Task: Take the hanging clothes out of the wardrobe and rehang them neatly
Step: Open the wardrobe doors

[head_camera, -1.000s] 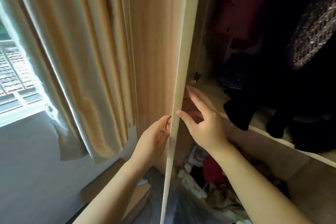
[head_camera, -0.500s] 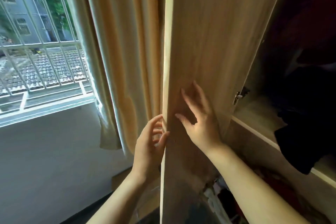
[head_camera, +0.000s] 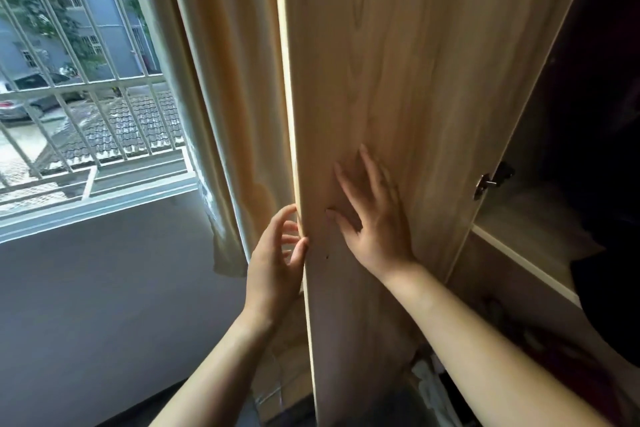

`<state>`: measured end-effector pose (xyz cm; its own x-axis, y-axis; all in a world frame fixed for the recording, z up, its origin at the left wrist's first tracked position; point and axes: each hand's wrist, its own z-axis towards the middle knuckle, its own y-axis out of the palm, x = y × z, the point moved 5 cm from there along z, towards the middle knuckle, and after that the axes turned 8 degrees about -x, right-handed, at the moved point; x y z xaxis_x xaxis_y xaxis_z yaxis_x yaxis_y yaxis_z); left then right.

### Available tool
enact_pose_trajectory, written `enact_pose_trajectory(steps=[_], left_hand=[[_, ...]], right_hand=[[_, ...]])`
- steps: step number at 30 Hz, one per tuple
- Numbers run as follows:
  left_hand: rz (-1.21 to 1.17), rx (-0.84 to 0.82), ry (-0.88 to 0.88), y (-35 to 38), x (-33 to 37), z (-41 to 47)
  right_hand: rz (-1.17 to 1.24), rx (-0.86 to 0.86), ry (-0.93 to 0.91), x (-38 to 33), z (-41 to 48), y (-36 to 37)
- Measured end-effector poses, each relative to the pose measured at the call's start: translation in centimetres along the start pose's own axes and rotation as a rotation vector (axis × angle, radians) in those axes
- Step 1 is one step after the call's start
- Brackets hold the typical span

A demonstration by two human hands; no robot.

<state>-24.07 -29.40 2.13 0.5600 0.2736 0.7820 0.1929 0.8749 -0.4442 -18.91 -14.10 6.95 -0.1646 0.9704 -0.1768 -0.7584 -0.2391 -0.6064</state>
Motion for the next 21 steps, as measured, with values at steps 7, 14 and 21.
enact_pose_trajectory(steps=[7,14,21], left_hand=[[0.347,-0.228,-0.005,0.5,-1.1,-4.4],[0.399,-0.515,0.08,3.3,-2.1,-11.0],[0.342,-0.797,0.337,11.1,2.5,-13.5]], right_hand=[[0.01,-0.16,0.198,-0.6,-4.6,-1.4],[-0.032,-0.391,0.489,-2.1,-17.1,-4.1],[-0.213,-0.431,0.804,-2.4,-26.9,-11.1]])
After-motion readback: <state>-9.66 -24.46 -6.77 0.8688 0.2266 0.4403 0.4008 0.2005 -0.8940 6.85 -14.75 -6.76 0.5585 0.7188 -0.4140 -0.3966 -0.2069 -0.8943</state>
